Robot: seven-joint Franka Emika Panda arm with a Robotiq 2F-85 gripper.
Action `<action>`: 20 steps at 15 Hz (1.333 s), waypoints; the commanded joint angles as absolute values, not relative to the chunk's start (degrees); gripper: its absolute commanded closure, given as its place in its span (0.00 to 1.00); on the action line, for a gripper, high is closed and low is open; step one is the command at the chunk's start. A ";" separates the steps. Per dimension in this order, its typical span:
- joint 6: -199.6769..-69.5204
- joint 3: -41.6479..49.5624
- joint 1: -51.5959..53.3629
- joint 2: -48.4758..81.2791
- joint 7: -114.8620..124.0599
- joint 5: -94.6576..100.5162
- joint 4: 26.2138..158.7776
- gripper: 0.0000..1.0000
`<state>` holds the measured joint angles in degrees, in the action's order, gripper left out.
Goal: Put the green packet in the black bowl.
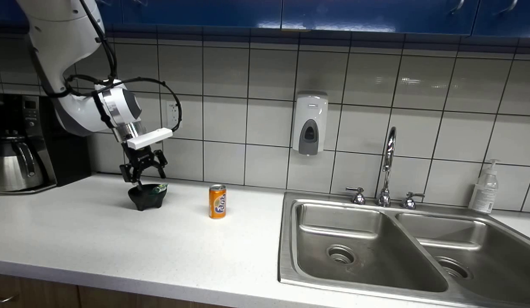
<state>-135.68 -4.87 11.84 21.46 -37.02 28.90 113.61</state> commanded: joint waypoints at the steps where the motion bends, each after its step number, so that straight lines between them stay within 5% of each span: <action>1: -134.25 -5.91 10.69 20.71 -37.11 29.23 113.27 0.00; 20: -143.19 -4.99 -2.16 7.82 -46.64 4.79 130.05 0.00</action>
<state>-140.39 -5.01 -0.81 12.36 -44.18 6.72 124.25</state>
